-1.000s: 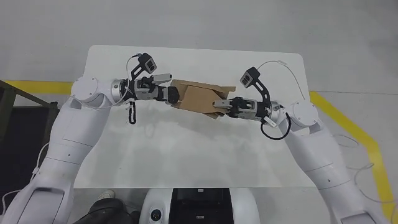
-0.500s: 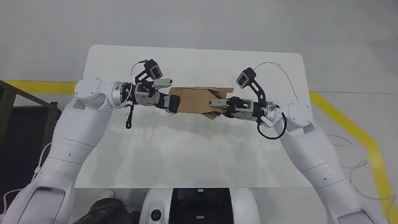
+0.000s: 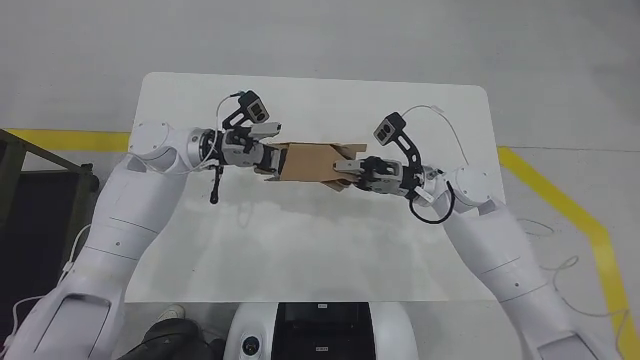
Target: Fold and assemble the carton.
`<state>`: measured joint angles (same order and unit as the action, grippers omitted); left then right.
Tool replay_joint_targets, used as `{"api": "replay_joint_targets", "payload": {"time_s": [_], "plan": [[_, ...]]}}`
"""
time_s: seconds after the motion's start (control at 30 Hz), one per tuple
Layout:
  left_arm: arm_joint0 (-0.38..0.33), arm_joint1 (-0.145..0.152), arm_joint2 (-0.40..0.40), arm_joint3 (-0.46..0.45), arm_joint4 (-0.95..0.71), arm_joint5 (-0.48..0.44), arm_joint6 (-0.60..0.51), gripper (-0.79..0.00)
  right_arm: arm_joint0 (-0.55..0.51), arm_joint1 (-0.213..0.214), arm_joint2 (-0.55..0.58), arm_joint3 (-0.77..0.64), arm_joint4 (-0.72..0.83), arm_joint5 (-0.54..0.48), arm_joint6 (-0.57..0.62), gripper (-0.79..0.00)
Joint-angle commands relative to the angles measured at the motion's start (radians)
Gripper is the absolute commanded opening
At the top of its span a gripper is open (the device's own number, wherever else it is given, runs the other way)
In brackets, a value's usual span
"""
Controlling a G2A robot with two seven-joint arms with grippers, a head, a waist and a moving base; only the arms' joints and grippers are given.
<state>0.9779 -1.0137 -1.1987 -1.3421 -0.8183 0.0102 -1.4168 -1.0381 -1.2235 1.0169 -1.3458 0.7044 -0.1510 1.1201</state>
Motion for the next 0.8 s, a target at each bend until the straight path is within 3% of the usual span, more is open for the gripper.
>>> {"api": "replay_joint_targets", "payload": {"time_s": [0.0, 0.03, 0.1, 0.27, 0.33, 0.77], "plan": [[-0.001, -0.001, -0.002, 0.002, -0.008, -0.001, -0.001, 0.0, 0.002, -0.001, -0.003, 0.002, -0.006, -0.004, -0.004, -0.785], [-0.001, -0.001, -0.003, 0.003, -0.012, -0.002, -0.002, -0.077, 0.002, -0.002, -0.005, 0.003, -0.008, -0.005, -0.005, -0.785], [-0.002, -0.001, -0.004, 0.005, -0.012, -0.002, -0.004, -0.416, 0.004, -0.003, -0.007, 0.004, -0.012, -0.006, -0.008, -0.785], [-0.002, -0.001, -0.005, 0.006, -0.005, -0.008, -0.005, -0.739, 0.006, -0.006, -0.013, 0.007, -0.023, -0.007, -0.014, -0.785], [-0.001, -0.001, -0.005, 0.004, 0.008, -0.014, -0.001, -0.785, 0.008, -0.007, -0.015, 0.009, -0.026, -0.007, -0.015, -0.785], [0.005, 0.003, -0.002, -0.003, 0.096, -0.013, 0.038, -0.785, 0.012, -0.009, -0.011, 0.007, -0.039, -0.009, -0.016, -0.785]]}}
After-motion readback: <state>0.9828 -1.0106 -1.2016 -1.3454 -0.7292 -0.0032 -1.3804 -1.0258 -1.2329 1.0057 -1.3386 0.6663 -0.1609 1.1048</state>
